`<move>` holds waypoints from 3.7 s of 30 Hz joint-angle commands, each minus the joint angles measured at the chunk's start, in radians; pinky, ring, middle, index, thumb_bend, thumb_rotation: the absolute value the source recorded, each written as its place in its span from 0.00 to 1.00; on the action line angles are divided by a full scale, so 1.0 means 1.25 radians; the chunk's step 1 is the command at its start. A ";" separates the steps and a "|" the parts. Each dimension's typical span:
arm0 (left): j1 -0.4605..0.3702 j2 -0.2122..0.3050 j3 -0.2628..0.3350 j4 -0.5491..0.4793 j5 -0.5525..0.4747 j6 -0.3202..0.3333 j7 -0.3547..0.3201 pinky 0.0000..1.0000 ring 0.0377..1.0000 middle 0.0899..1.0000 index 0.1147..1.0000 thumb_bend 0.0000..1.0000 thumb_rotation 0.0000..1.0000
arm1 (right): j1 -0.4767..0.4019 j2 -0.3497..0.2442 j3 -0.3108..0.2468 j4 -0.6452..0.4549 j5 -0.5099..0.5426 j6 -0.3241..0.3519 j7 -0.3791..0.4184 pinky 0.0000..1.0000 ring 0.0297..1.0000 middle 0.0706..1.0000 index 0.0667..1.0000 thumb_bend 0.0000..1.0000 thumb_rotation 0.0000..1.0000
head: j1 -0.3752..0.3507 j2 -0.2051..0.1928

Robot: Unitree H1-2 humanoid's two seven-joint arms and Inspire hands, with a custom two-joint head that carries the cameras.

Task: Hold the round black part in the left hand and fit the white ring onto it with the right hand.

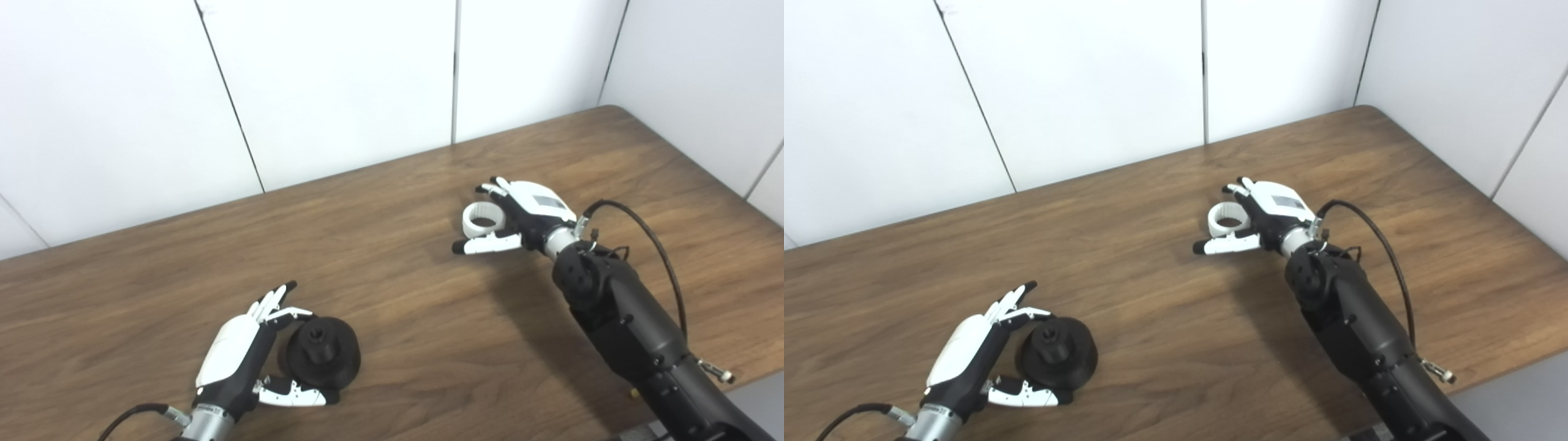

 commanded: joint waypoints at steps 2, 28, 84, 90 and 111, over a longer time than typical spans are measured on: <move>-0.018 0.006 0.008 -0.006 0.000 -0.002 0.000 1.00 1.00 1.00 0.58 0.94 0.31 | -0.043 -0.016 0.007 -0.006 -0.007 0.010 -0.005 0.88 1.00 1.00 0.93 1.00 0.74 | -0.001 0.002; -0.011 0.018 0.022 -0.013 -0.010 -0.009 -0.013 1.00 1.00 1.00 0.58 0.94 0.31 | -0.019 -0.054 -0.013 0.028 0.025 0.016 -0.056 0.90 0.99 1.00 0.91 1.00 0.61 | -0.009 0.006; -0.009 0.001 0.010 -0.032 0.014 0.010 -0.010 1.00 1.00 1.00 0.57 0.92 0.30 | -0.025 0.007 0.015 0.061 0.068 0.008 -0.184 0.80 0.87 0.94 0.75 0.88 0.42 | 0.023 0.033; -0.011 0.003 0.010 -0.035 0.016 0.013 -0.013 1.00 1.00 1.00 0.57 0.91 0.29 | -0.029 0.013 0.022 0.066 0.069 0.013 -0.189 0.81 0.87 0.93 0.76 0.89 0.42 | 0.028 0.036; -0.010 0.006 0.011 -0.036 0.014 0.008 -0.012 1.00 1.00 1.00 0.57 0.91 0.29 | -0.014 0.009 0.004 0.070 0.098 -0.044 -0.269 0.82 0.85 0.89 0.64 0.73 0.26 | 0.030 0.041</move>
